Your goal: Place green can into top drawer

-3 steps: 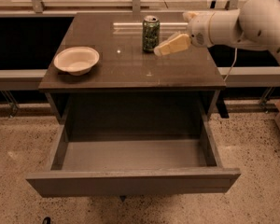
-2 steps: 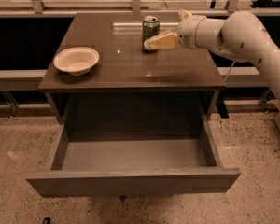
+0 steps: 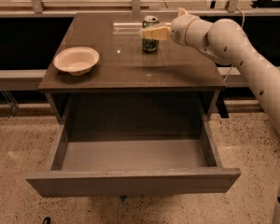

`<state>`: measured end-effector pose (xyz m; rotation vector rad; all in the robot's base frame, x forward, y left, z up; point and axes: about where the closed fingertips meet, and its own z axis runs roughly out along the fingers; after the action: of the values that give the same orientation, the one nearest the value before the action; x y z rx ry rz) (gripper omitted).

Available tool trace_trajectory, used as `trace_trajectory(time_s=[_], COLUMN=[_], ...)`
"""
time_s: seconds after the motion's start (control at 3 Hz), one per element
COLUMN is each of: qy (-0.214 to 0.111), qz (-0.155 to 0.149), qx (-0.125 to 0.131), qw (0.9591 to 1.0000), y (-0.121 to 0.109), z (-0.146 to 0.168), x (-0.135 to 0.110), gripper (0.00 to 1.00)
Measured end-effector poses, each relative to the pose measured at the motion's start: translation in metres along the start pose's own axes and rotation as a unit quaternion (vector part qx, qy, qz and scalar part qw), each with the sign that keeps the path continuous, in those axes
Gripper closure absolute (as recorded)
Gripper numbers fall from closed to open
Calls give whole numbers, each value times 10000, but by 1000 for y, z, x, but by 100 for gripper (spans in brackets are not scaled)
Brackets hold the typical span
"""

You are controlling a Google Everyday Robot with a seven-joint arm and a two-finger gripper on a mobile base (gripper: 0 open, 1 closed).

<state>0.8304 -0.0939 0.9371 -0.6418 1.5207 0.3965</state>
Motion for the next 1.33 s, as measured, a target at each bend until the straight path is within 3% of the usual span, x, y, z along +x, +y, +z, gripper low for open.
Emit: trace_trajectory(time_s=[0.67, 1.0, 1.33], qy=[122, 223, 323], qz=[344, 415, 539], qx=[-397, -439, -256], qw=[9985, 9979, 9977], y=[20, 26, 20], z=[44, 50, 39], x=[1, 6, 22], gripper=[0, 0, 1])
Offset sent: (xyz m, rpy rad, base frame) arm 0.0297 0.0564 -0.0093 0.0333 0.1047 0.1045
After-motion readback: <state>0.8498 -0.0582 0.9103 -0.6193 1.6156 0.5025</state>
